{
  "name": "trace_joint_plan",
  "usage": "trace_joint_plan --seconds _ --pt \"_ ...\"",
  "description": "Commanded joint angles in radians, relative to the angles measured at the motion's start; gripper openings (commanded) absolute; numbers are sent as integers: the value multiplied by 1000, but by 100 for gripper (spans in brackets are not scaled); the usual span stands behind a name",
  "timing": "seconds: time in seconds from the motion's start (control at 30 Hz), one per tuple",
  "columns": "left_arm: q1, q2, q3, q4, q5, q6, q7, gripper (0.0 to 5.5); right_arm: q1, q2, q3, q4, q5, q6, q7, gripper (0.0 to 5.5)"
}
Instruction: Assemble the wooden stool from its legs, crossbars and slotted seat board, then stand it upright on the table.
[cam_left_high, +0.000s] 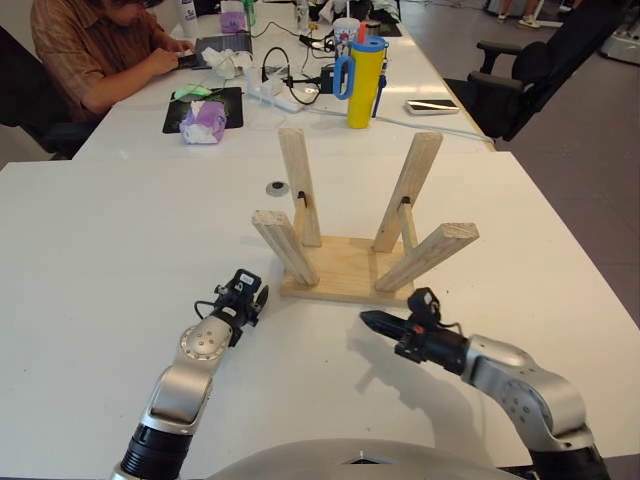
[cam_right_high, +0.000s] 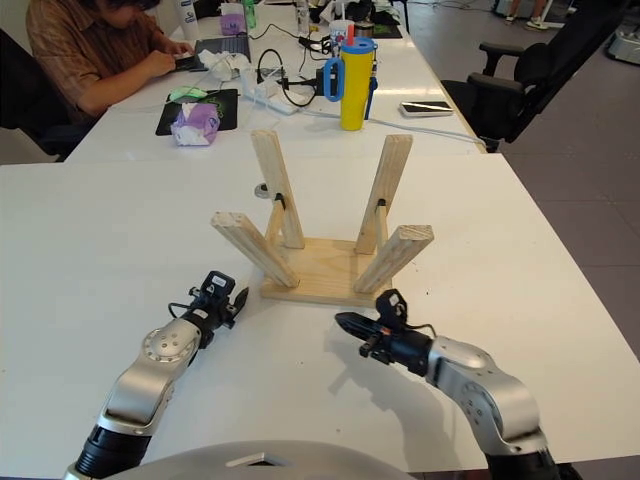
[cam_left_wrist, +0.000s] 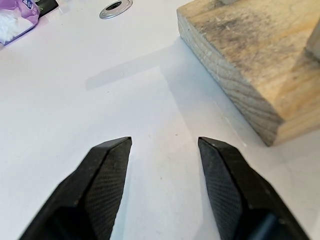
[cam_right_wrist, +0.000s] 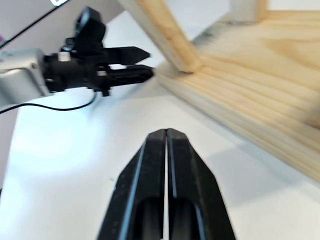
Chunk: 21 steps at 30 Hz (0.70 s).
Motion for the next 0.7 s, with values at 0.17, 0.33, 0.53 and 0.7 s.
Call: trace_joint_plan --seconds 0.17,0.33,0.53,0.7 --pt "48 12 -26 1 15 16 -15 251 95 -1 -95 101 -269 -202 -212 0" --pt "24 9 -44 23 14 11 -26 251 0 39 -34 170 -351 -221 -275 0" --pt "-16 23 -90 24 6 49 -89 251 -72 94 41 205 -393 -199 -304 0" --pt "-20 36 -85 -35 -42 118 -152 251 -54 119 47 161 -381 -158 -312 0"
